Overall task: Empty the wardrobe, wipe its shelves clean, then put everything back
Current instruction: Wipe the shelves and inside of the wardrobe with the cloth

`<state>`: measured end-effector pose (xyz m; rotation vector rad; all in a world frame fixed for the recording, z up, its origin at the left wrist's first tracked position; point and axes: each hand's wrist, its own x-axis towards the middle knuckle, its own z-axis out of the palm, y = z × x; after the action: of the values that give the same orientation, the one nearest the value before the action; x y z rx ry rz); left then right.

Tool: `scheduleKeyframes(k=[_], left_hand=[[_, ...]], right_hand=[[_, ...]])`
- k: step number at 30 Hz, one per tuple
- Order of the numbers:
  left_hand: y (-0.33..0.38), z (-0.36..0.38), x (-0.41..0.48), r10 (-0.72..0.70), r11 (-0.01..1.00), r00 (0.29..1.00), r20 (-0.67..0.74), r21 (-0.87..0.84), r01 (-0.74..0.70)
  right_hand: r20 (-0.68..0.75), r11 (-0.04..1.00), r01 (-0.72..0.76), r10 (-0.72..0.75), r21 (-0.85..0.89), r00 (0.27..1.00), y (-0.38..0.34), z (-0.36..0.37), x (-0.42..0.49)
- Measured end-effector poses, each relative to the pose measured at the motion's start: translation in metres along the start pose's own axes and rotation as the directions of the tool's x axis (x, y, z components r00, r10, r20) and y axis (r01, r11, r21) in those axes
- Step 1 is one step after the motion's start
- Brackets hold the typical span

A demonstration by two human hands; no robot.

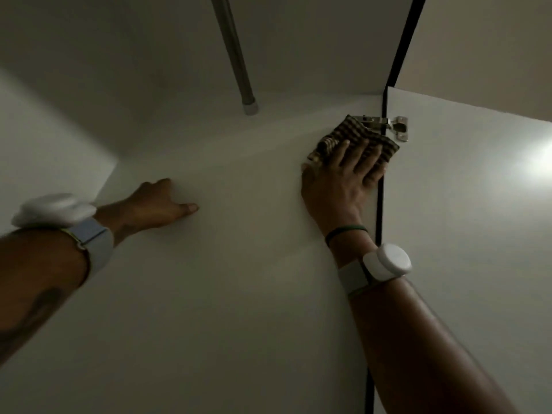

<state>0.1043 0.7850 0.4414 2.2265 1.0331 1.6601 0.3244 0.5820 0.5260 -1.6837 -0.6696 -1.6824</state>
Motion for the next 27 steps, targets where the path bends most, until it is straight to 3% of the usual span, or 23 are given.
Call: scheduleKeyframes(k=[4, 8, 12, 14, 17, 20, 22, 27], left_hand=[[-0.012, 0.006, -0.013, -0.054, 0.998, 0.992, 0.118, -0.026, 0.057], [-0.042, 0.021, -0.018, -0.106, 0.988, 0.992, 0.062, -0.111, 0.112], [-0.055, 0.033, -0.019, -0.152, 0.972, 0.987, 0.049, -0.171, 0.158], [-0.067, 0.036, -0.025, -0.109, 0.981, 0.994, 0.013, -0.159, 0.11], [-0.088, 0.028, -0.044, -0.072, 0.978, 0.997, -0.041, -0.197, 0.063], [-0.114, 0.024, -0.053, -0.229, 0.935, 0.973, 0.038, -0.271, 0.231], [-0.126, 0.023, -0.051, -0.315, 0.924, 0.948, 0.042, -0.215, 0.316], [-0.11, 0.014, -0.039, -0.259, 0.965, 0.964, 0.065, -0.036, 0.261]], right_hand=[[-0.002, 0.997, -0.071, 0.071, 0.04, 0.997, -0.044, 0.012, 0.007], [0.009, 0.961, 0.23, -0.234, 0.154, 0.972, -0.14, 0.035, -0.009], [0.152, 0.835, 0.517, -0.545, 0.19, 0.825, -0.248, 0.056, -0.024], [0.192, 0.751, 0.627, -0.659, 0.207, 0.727, -0.291, 0.063, -0.033], [0.23, 0.685, 0.69, -0.729, 0.235, 0.645, -0.327, 0.07, -0.048], [0.241, 0.698, 0.682, -0.716, 0.219, 0.655, -0.315, 0.066, -0.051], [0.221, 0.715, 0.66, -0.699, 0.232, 0.68, -0.281, 0.061, -0.05], [0.0, 0.842, 0.503, -0.513, 0.195, 0.859, -0.128, 0.04, -0.042]])
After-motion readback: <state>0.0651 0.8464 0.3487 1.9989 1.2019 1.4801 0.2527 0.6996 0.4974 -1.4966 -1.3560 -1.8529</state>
